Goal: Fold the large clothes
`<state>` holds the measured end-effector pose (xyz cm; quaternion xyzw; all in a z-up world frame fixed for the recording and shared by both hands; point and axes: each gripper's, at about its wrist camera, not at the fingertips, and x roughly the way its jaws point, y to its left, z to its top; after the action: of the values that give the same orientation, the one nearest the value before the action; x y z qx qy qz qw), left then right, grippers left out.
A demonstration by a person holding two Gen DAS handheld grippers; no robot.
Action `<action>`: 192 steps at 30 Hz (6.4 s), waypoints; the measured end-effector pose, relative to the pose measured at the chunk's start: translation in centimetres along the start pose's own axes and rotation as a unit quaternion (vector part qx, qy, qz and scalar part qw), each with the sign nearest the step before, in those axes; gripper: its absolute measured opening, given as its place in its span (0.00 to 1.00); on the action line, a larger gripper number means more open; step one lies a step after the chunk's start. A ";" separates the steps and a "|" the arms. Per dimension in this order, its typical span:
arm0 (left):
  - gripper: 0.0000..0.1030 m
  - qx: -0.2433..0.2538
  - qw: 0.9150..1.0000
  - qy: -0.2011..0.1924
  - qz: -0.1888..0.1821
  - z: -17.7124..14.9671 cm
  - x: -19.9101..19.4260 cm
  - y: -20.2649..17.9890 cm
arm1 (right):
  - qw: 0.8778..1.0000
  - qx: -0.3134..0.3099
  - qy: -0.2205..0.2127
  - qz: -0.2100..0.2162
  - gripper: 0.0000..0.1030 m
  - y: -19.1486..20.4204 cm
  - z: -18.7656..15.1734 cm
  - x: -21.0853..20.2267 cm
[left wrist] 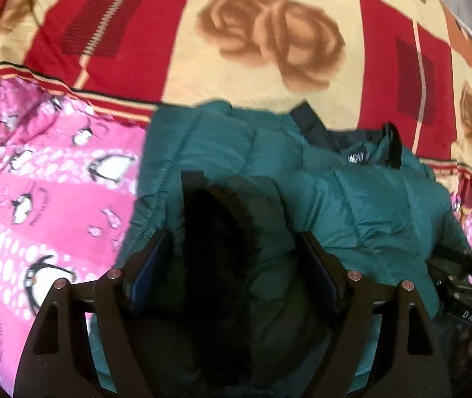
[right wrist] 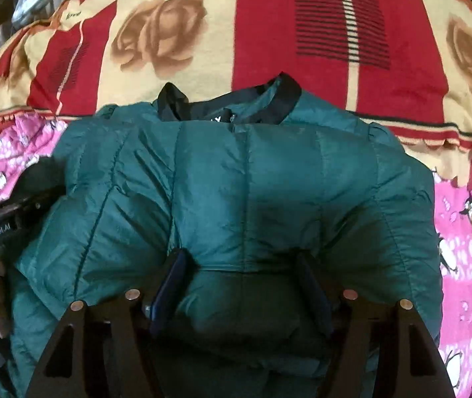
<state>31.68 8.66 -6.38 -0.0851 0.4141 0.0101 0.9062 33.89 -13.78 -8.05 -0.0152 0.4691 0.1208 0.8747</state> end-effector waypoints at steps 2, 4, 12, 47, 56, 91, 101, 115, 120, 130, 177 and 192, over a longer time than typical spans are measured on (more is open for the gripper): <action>0.77 0.004 0.999 -0.033 -0.003 0.4 -1.8 -0.7 | 1.000 0.011 -0.004 0.014 0.64 -0.7 0.0 -0.7; 0.77 0.019 0.997 -0.058 -0.042 0.7 -3.4 -1.8 | 0.999 0.022 -0.017 0.026 0.61 -1.2 1.2 -2.3; 0.82 0.083 0.996 0.037 -0.021 -1.6 1.3 -4.7 | 0.990 0.139 0.028 -0.027 0.65 -9.6 -1.5 -1.9; 0.91 0.052 0.998 0.005 -0.029 -1.6 0.0 -3.6 | 0.993 0.099 -0.020 -0.062 0.74 -8.9 -1.7 -3.7; 0.91 -0.021 1.000 0.017 0.001 -0.6 0.7 0.3 | 0.991 0.114 -0.048 -0.044 0.74 -8.1 1.0 -2.3; 0.96 0.001 1.000 0.027 0.012 -1.2 1.9 -0.3 | 0.999 0.038 -0.025 0.009 0.76 -2.1 1.0 -0.2; 0.97 0.004 1.000 0.027 0.014 -1.4 2.0 -0.4 | 1.000 0.008 -0.014 0.003 0.78 0.3 0.7 0.5; 0.97 -0.020 1.000 -0.013 0.006 -0.7 -1.0 0.4 | 0.995 0.027 -0.097 -0.005 0.78 -1.4 0.4 -6.8; 0.97 -0.004 1.000 -0.023 -0.008 -1.2 -4.4 0.7 | 0.993 0.053 -0.102 -0.029 0.78 -3.0 -2.2 -11.0; 0.97 0.079 0.994 -0.072 -0.008 -6.5 -14.0 3.6 | 0.987 0.127 -0.100 -0.016 0.78 -6.4 -13.0 -19.3; 0.63 0.053 0.993 0.020 -0.108 -21.5 -17.0 9.0 | 0.970 0.186 -0.095 0.128 0.76 -7.9 -30.3 -18.8; 0.75 0.027 0.990 0.038 -0.132 -21.3 -15.6 9.1 | 0.971 0.177 -0.085 0.133 0.65 -7.9 -30.1 -17.6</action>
<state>4.70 15.00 -9.68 -0.1145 0.4334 -0.1240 0.8852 1.68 -29.11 -11.04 0.2127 0.4052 0.1520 0.8761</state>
